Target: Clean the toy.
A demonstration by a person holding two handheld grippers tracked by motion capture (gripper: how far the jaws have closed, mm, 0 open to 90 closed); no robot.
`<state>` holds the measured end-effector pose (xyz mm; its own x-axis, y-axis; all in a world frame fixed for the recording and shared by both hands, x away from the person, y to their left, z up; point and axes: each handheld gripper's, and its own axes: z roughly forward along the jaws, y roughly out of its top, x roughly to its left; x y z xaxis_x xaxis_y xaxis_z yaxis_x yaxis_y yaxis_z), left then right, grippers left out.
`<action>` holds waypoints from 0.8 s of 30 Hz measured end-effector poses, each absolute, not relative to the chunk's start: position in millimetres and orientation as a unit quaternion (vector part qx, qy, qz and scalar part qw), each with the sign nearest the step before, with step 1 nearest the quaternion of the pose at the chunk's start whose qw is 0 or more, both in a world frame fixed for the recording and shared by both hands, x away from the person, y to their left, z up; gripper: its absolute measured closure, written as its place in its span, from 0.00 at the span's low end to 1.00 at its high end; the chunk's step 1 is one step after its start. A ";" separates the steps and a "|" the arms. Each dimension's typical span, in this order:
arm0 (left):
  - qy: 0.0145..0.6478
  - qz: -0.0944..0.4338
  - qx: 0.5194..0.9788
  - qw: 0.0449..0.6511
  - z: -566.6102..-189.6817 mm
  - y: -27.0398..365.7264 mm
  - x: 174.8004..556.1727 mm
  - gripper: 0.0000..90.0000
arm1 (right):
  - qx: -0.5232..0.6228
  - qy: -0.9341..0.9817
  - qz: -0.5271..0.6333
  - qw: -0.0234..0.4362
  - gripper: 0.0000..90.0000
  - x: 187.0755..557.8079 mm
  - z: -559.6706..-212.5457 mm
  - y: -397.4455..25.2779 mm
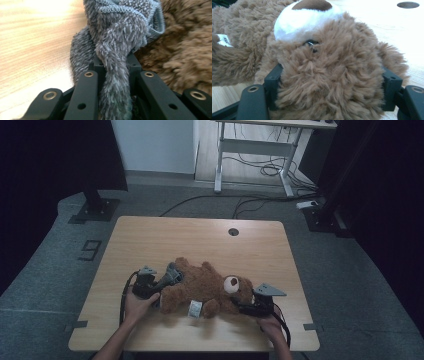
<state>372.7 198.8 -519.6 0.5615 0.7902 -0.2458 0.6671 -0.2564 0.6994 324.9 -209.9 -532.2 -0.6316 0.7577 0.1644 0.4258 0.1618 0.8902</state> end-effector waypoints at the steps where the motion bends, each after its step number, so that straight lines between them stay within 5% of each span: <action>1: 0.458 0.068 0.784 0.412 -517.3 199.1 371.7 0.85 | 0.397 0.745 0.511 0.162 0.30 324.8 -532.1 -209.9; 15: 0.344 0.072 0.777 0.523 -434.1 135.8 354.5 0.85 | 0.399 0.742 0.514 0.158 0.30 325.3 -533.1 -211.3; 24: 0.313 0.098 0.833 0.446 -455.7 78.9 356.4 0.85 | 0.399 0.740 0.518 0.159 0.30 324.6 -534.1 -211.4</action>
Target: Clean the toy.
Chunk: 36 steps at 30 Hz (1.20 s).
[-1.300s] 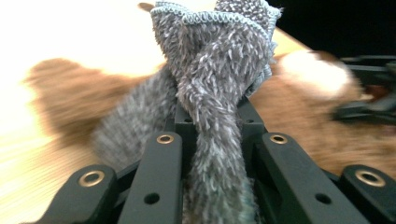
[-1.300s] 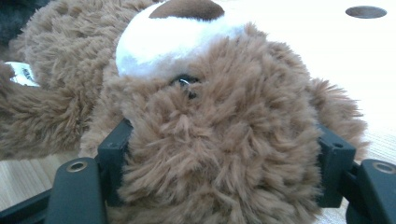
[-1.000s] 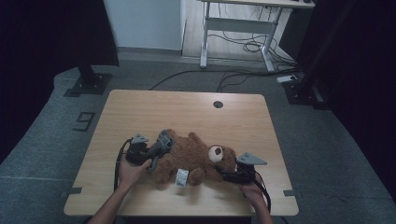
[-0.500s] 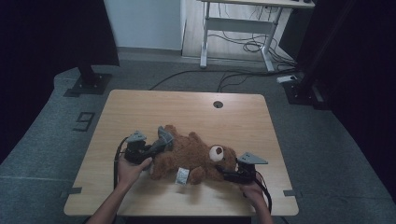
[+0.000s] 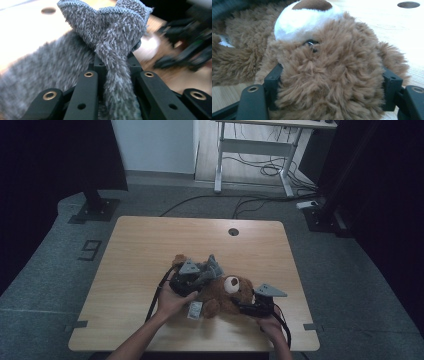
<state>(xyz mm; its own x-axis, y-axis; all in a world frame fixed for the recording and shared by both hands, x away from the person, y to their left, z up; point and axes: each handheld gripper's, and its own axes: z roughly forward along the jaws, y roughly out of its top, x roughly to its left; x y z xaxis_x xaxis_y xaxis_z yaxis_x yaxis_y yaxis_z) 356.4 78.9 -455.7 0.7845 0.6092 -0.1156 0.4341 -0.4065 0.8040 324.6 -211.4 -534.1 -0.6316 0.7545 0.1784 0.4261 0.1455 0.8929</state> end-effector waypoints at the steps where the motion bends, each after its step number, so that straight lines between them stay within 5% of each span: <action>1: 0.322 0.087 0.826 0.454 -459.3 83.7 358.2 0.85 | 0.398 0.740 0.518 0.158 0.30 324.7 -534.2 -211.3; 11: 0.385 0.121 0.798 0.448 -466.5 141.8 366.4 0.85 | 0.395 0.743 0.517 0.159 0.30 324.8 -533.9 -211.0; 16: 0.422 0.065 0.793 0.434 -497.4 166.2 375.1 0.85 | 0.394 0.742 0.519 0.158 0.30 325.1 -534.3 -211.0; 29: 0.448 0.074 0.803 0.385 -525.3 188.7 373.4 0.84 | 0.396 0.740 0.522 0.154 0.30 325.8 -535.4 -212.8; 36: 0.422 0.083 0.806 0.406 -511.6 190.4 361.9 0.84 | 0.397 0.739 0.522 0.153 0.30 326.0 -535.7 -213.6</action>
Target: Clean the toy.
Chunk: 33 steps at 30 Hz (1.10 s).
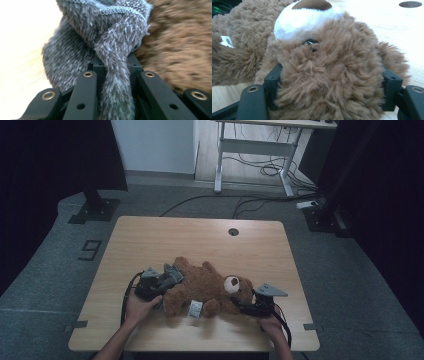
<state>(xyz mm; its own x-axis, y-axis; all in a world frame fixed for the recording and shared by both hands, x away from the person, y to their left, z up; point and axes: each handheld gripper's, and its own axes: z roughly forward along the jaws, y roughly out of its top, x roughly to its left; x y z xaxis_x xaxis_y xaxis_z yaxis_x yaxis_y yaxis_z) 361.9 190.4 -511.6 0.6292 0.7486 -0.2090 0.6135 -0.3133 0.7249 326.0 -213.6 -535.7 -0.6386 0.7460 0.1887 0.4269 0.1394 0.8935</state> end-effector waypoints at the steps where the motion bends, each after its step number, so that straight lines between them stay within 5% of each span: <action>1: 0.420 0.088 0.805 0.410 -507.9 193.9 359.0 0.84 | 0.397 0.739 0.523 0.153 0.30 325.9 -535.7 -213.6; 12: 0.444 0.132 0.770 0.438 -480.8 255.5 321.6 0.83 | 0.396 0.739 0.523 0.153 0.30 326.0 -535.6 -213.7; 27: 0.509 0.167 0.764 0.359 -498.3 289.7 286.8 0.79 | 0.394 0.739 0.526 0.146 0.29 328.5 -535.6 -214.7; 31: 0.523 0.162 0.760 0.351 -502.3 292.6 285.2 0.65 | 0.393 0.741 0.525 0.144 0.29 329.1 -535.1 -214.7; 33: 0.526 0.176 0.758 0.344 -498.7 287.6 284.6 0.50 | 0.393 0.742 0.524 0.144 0.29 329.0 -534.9 -215.0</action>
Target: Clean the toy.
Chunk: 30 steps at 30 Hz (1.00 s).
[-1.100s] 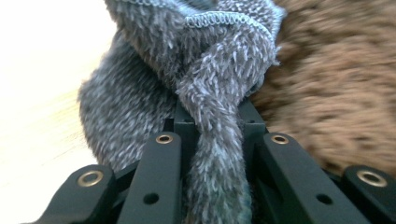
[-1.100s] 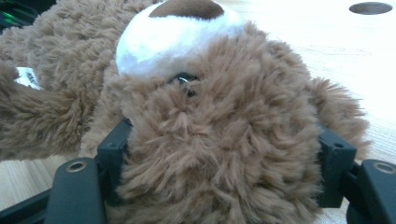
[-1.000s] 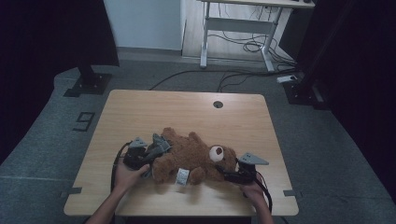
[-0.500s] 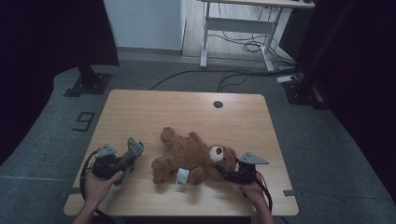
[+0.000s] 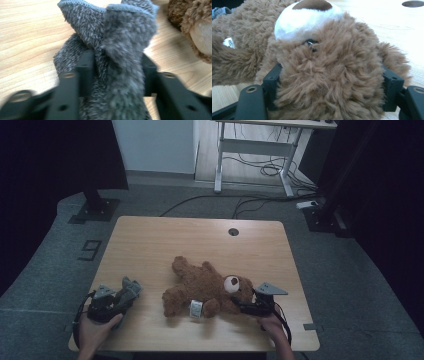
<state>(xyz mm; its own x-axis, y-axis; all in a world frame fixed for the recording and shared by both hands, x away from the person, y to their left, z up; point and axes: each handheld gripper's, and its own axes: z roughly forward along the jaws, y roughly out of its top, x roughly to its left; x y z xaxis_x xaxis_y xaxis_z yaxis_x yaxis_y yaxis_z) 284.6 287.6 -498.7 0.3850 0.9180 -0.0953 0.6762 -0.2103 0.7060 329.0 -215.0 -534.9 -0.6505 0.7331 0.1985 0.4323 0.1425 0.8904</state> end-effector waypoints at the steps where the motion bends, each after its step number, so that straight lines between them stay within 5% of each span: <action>1: 0.525 0.185 0.756 0.346 -495.6 284.5 283.9 0.43 | 0.392 0.742 0.524 0.144 0.29 328.9 -534.8 -214.9; 9: 0.472 0.194 0.760 0.402 -466.2 243.5 289.0 0.28 | 0.387 0.747 0.521 0.146 0.26 327.8 -532.6 -213.8; 20: 0.402 0.069 0.808 0.424 -479.7 167.5 340.3 0.23 | 0.399 0.745 0.514 0.146 0.15 328.1 -529.1 -211.2; 26: 0.371 0.012 0.836 0.405 -498.9 144.8 348.0 0.34 | 0.434 0.752 0.483 0.110 0.10 333.5 -527.3 -208.6; 30: 0.359 0.019 0.838 0.411 -501.1 138.3 346.0 0.53 | 0.444 0.752 0.477 0.095 0.23 335.0 -527.7 -207.6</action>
